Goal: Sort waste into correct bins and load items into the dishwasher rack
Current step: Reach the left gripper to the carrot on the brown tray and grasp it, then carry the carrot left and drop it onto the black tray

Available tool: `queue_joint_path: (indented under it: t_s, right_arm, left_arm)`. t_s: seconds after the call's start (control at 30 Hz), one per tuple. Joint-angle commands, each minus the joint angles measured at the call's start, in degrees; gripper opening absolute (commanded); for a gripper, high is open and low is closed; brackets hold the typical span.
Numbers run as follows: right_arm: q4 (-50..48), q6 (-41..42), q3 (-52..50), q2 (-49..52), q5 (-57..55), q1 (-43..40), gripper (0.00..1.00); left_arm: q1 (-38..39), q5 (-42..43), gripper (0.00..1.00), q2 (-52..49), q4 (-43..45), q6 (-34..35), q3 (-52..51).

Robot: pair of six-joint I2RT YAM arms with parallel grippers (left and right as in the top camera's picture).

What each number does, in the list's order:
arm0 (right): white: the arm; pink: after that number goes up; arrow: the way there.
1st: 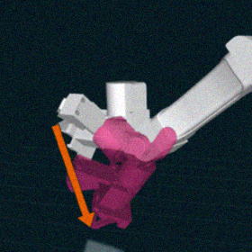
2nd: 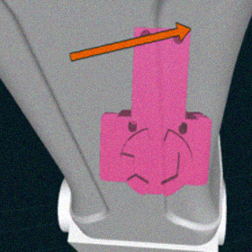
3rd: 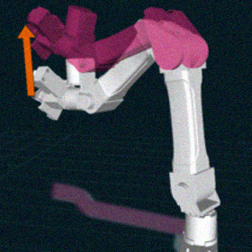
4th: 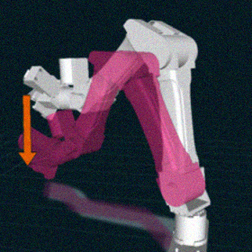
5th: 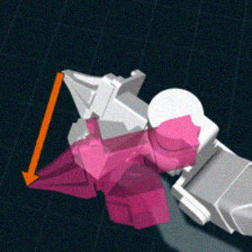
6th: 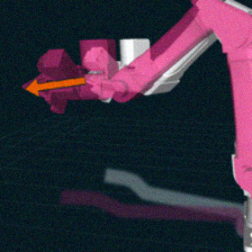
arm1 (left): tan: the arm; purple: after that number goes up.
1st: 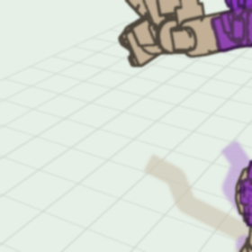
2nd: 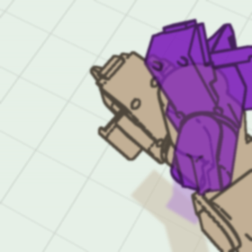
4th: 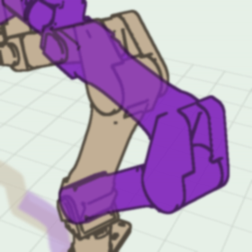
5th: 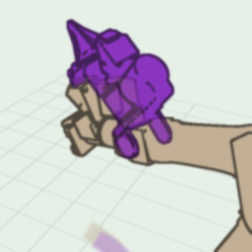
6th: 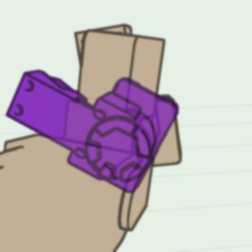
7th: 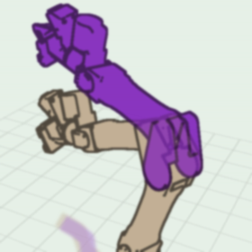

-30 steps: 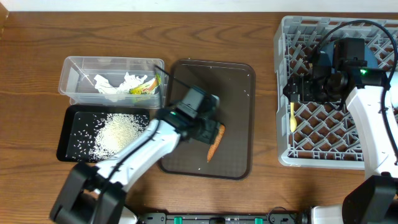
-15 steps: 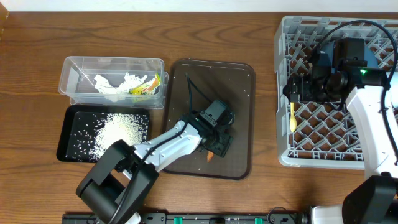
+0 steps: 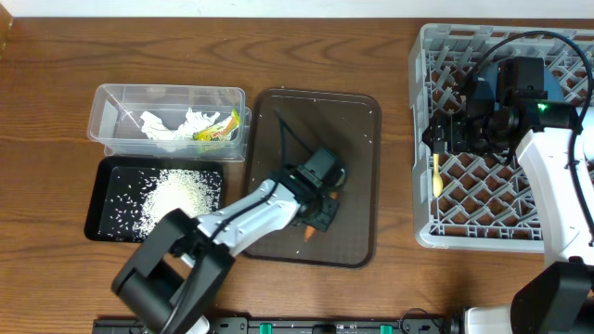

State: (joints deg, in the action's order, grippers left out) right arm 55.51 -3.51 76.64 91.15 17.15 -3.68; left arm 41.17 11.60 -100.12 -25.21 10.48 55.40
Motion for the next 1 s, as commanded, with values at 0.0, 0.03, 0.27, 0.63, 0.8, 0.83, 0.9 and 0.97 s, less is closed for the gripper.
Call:
queue_joint_path:
  t_s: [0.0, 0.03, 0.27, 0.63, 0.8, 0.83, 0.9, 0.97]
  right_arm:
    - [0.09, 0.68, -0.37, -0.07, 0.61, 0.39, 0.89]
    - [0.09, 0.68, -0.37, -0.07, 0.61, 0.39, 0.89]
    - [0.09, 0.68, -0.37, -0.07, -0.33, 0.37, 0.89]
    - [0.24, 0.68, -0.37, -0.07, -0.68, 0.37, 0.89]
    - [0.31, 0.68, -0.37, -0.07, -0.68, 0.37, 0.88]
    - [0.31, 0.70, -0.37, -0.07, -0.68, 0.37, 0.88]
    - [0.33, 0.68, -0.37, -0.07, -0.66, 0.37, 0.88]
    - [0.50, 0.68, -0.37, -0.07, -0.66, 0.37, 0.88]
  left_arm:
    - [-3.17, -4.28, 0.15, 5.46, -1.86, -0.28, 0.48]
    - [-4.20, -4.81, 0.15, 7.06, -2.82, -0.28, 0.48]
    - [-16.20, -12.63, 0.15, 19.47, -12.39, -0.31, 0.46]
    - [-43.82, -17.25, 0.13, 25.07, -18.16, 7.28, 0.15]
    - [-54.25, -17.25, 0.17, 22.99, -17.94, 13.29, 0.11]
    - [-56.00, -17.25, 0.17, 22.27, -17.79, 13.92, 0.09]
    - [-58.73, -17.27, 0.21, 20.76, -17.46, 14.73, 0.07]
    - [-60.78, -17.25, 0.21, 18.82, -17.05, 14.95, 0.07]
